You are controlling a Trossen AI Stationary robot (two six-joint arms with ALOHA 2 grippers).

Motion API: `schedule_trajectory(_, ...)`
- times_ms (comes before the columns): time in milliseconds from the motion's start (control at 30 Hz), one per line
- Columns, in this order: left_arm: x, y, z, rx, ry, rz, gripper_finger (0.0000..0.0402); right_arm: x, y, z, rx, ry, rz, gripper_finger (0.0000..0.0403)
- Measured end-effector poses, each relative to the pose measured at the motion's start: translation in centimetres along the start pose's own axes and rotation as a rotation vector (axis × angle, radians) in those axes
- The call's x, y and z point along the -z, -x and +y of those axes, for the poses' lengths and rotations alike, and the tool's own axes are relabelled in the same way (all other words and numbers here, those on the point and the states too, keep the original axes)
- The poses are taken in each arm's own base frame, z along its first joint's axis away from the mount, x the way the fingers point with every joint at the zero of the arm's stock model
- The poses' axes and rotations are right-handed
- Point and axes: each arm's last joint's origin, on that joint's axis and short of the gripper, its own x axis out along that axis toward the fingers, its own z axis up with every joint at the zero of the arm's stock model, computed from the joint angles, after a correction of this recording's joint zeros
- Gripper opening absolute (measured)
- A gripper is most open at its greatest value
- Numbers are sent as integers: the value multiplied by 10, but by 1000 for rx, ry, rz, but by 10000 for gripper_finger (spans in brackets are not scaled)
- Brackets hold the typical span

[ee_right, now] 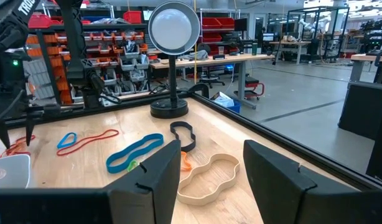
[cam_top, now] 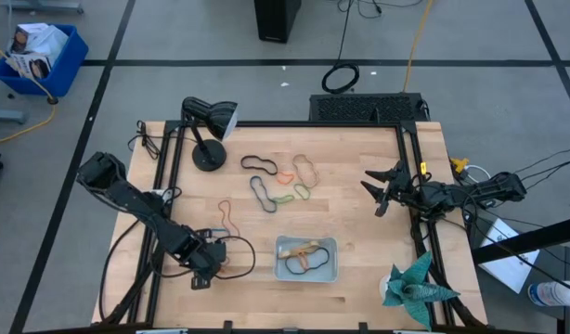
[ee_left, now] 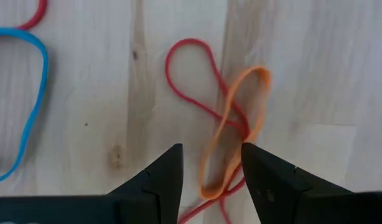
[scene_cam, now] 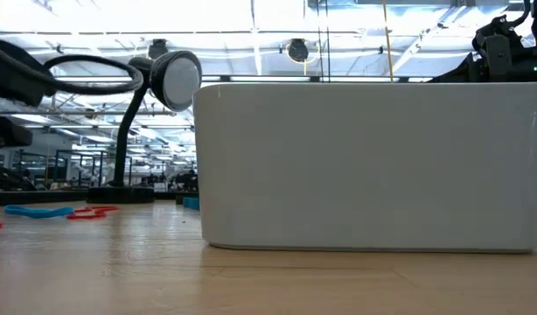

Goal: Pick and place rubber bands into bin
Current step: Put the bottom orange rubber band into the gray bin

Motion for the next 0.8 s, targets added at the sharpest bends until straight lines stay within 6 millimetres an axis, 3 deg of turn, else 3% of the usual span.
schedule_trajectory(800, 2, -6, 3, 8, 15, -41, 168, 0, 0, 0, 0, 0, 0, 169)
